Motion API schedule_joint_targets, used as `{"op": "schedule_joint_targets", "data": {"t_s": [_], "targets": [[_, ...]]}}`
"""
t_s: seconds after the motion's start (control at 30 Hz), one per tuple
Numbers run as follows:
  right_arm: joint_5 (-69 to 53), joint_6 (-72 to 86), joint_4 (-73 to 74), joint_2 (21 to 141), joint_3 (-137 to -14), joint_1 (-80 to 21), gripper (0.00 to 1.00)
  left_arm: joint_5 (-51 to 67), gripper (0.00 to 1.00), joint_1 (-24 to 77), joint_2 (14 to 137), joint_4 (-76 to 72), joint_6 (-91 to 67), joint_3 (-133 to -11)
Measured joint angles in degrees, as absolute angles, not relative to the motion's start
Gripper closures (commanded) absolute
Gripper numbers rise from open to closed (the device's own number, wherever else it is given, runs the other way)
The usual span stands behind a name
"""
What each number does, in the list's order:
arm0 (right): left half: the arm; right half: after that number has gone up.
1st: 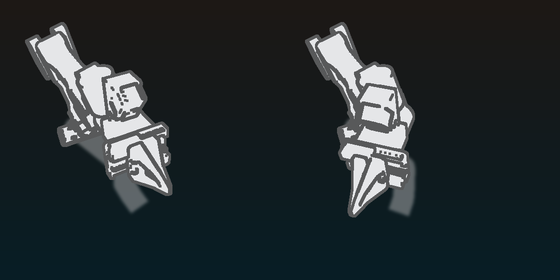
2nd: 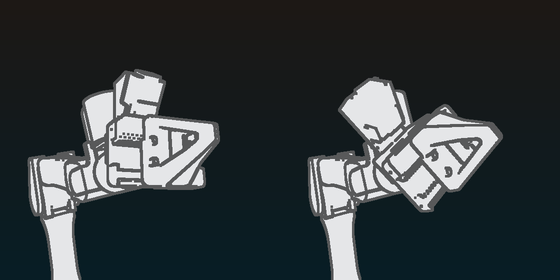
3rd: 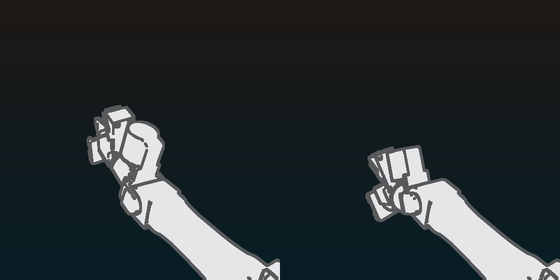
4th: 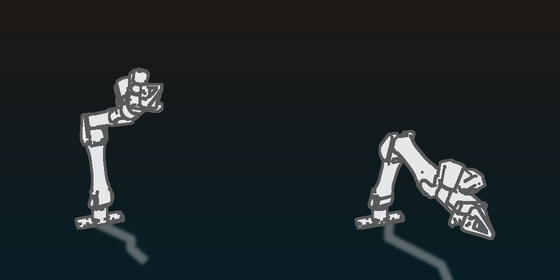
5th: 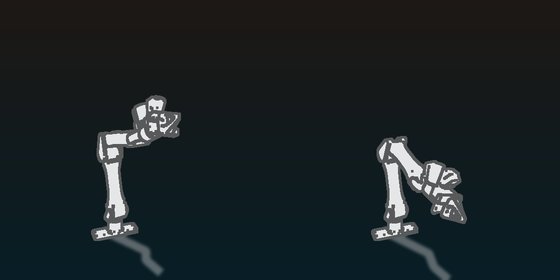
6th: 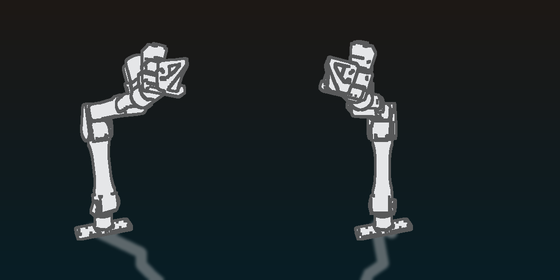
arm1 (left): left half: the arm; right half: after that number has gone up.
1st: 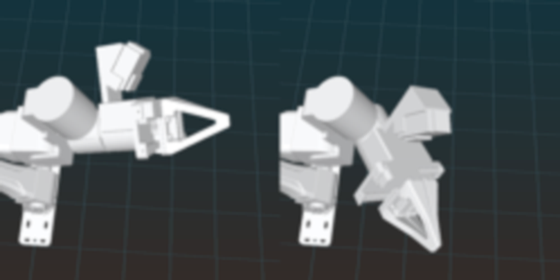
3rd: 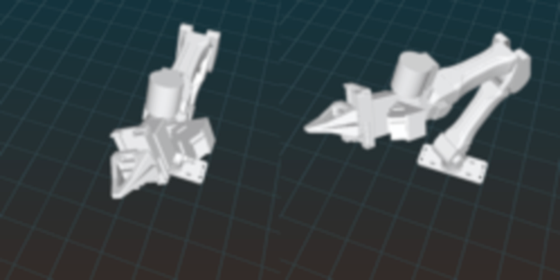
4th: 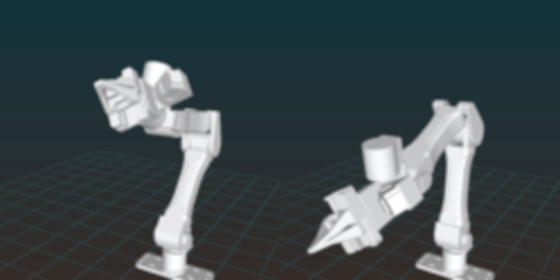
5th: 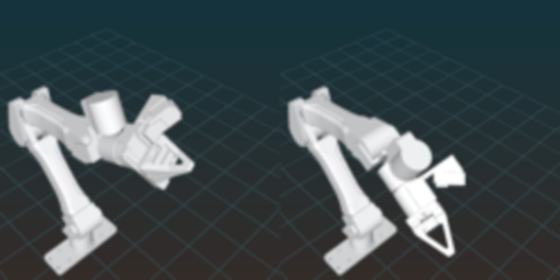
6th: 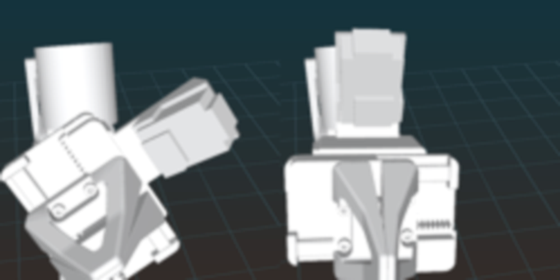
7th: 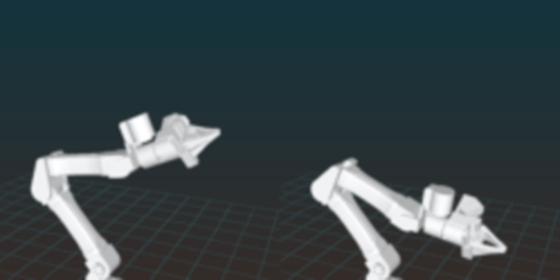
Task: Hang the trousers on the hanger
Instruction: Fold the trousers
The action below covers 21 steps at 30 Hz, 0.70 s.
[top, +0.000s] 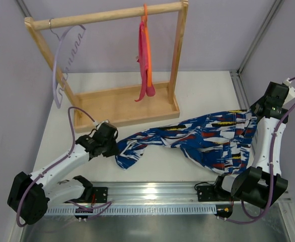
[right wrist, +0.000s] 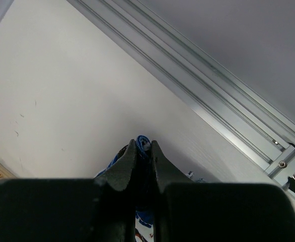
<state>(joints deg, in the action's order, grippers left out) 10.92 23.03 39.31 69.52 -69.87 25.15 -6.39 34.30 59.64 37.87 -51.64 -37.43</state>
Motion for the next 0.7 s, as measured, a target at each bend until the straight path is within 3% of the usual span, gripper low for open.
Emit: {"op": "schedule_joint_targets", "data": {"t_s": [0.03,0.07,0.23,0.37,0.5,0.7], "targets": [[10.85,23.03,39.29,69.49,-69.87,25.19,0.96,-6.37,0.97,34.30,60.36,37.85,-51.68,-37.50],[10.76,23.03,39.31,69.49,-69.87,25.19,0.96,-6.68,1.00,34.30,61.08,38.04,-51.90,-37.69],[7.79,23.35,39.09,69.36,-69.87,25.26,0.96,-13.98,1.00,34.24,65.65,44.99,-50.48,-46.41],[-0.86,24.21,39.29,69.91,-71.59,25.06,0.96,-25.71,1.00,34.06,71.09,52.56,-46.33,-67.18],[-1.87,23.90,41.63,71.33,-78.24,24.36,0.96,-37.95,1.00,33.98,74.30,55.44,-42.37,-85.71],[2.39,22.81,43.00,70.11,-81.71,26.06,0.96,-44.56,1.00,32.51,69.82,56.77,-40.03,-80.01]]}}
